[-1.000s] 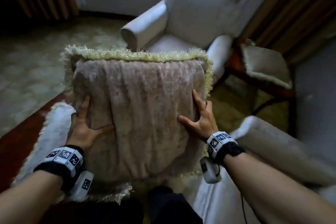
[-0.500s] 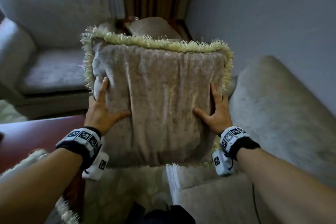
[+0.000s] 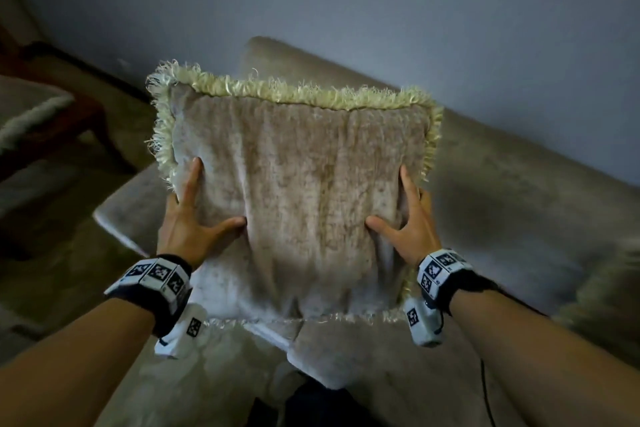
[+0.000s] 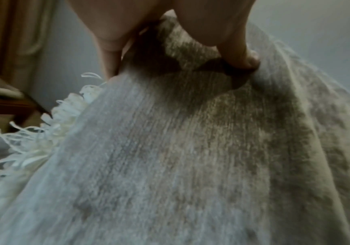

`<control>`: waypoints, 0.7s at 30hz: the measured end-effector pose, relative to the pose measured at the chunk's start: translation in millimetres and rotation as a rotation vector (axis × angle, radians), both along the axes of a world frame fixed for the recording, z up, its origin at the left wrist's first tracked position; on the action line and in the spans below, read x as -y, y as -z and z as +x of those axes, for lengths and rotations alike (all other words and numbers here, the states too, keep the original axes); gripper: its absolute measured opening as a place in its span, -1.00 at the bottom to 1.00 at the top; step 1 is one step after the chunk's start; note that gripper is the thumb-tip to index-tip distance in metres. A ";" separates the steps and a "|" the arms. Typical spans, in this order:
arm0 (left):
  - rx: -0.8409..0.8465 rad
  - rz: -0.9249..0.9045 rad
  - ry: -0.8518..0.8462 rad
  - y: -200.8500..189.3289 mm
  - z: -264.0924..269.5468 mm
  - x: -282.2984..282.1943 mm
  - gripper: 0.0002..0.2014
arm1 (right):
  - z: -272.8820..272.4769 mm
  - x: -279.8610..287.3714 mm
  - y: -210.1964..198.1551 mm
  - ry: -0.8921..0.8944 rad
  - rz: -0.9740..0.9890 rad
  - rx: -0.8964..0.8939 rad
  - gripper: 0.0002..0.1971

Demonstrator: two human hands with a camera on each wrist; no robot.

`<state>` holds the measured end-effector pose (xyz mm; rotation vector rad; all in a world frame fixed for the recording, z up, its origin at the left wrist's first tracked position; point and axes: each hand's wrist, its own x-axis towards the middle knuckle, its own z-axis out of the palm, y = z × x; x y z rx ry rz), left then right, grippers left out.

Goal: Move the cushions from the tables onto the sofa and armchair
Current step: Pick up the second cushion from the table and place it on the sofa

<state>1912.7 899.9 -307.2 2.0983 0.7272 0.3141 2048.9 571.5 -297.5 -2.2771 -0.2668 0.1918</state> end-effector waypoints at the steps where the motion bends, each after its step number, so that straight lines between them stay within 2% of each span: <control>1: 0.007 -0.007 0.062 2.5 12.6 8.4 0.15 | -5.8 16.2 3.9 0.068 0.006 -0.015 0.10; 5: 0.013 -0.033 0.284 20.8 57.5 54.1 0.16 | -28.0 79.1 20.3 0.309 0.032 -0.063 0.09; 11: 0.016 -0.083 0.522 42.4 116.4 129.9 0.17 | -28.9 164.1 38.9 0.510 0.023 -0.062 0.07; 15: -0.016 -0.049 0.584 62.6 160.8 180.1 0.17 | 0.5 215.6 62.9 0.554 0.032 -0.100 0.06; 21: -0.083 -0.110 0.551 117.5 235.6 258.2 0.22 | 62.3 286.5 117.0 0.633 0.061 -0.204 0.08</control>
